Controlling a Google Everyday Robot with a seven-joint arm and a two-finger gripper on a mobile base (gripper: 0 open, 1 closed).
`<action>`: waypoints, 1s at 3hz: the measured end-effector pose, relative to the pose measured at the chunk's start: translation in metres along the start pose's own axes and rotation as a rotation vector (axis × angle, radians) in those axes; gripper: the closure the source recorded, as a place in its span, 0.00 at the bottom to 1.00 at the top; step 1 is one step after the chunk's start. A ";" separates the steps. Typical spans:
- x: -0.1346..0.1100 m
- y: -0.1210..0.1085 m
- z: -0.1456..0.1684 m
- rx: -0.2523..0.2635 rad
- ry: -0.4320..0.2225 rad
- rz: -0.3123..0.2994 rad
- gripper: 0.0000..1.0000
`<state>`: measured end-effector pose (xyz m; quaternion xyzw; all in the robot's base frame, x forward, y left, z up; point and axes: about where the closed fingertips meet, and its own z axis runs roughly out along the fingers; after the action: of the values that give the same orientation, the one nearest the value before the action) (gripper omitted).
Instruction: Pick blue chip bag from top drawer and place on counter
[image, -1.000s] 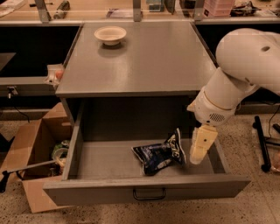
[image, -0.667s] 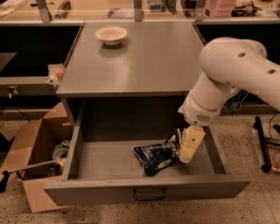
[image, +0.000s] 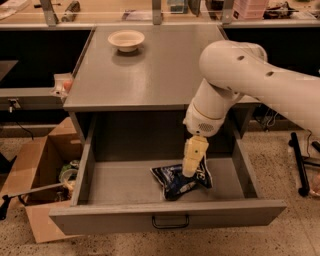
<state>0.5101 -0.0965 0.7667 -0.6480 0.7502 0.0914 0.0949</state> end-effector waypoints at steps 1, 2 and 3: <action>-0.016 0.001 0.014 -0.016 -0.015 0.023 0.00; -0.037 0.013 0.030 -0.064 -0.025 0.093 0.00; -0.037 0.013 0.030 -0.064 -0.025 0.093 0.00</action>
Offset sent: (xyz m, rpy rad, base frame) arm -0.0071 0.0605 -0.0175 0.0397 0.0891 -0.0781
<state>0.5029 -0.0512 0.7473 -0.6139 0.7750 0.1276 0.0791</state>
